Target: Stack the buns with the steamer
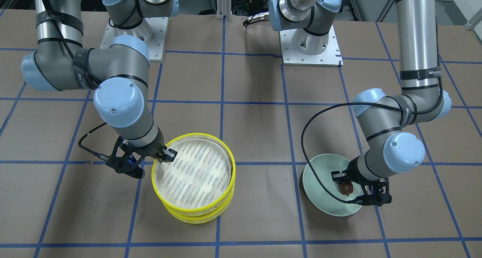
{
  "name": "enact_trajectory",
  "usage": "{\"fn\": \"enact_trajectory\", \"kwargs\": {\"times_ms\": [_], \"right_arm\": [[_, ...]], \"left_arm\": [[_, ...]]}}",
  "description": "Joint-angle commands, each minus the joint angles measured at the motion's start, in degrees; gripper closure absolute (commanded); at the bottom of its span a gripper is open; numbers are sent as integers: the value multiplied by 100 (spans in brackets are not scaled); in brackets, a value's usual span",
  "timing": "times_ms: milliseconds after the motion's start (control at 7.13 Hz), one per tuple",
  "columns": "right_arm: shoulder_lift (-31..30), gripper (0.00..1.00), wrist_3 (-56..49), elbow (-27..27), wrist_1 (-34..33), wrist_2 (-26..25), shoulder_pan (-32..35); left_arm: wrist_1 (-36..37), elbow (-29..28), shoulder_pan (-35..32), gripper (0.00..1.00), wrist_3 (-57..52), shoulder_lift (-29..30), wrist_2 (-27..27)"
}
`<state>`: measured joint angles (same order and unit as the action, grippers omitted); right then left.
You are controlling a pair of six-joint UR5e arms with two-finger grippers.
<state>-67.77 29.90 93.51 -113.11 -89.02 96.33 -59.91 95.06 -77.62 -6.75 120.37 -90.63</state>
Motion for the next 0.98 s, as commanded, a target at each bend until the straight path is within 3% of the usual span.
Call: {"fn": "enact_trajectory", "kwargs": {"times_ms": [0,140,561,841], "right_arm": [[0,100,7,-8,-88,7,-1],[0,100,7,-8,-158,-10,-1],[9,99,7,1,-159,-37,8],[62,86,-19,1,-168,-46,-1]], "left_arm": [[-55,-180,-43,100,251,-250,475],[-56,-189,-147,100,714,-382,537],[-47,-276,-499,100,1867,-725,1529],[-47,-330,-762,100,2271,-857,1557]]}}
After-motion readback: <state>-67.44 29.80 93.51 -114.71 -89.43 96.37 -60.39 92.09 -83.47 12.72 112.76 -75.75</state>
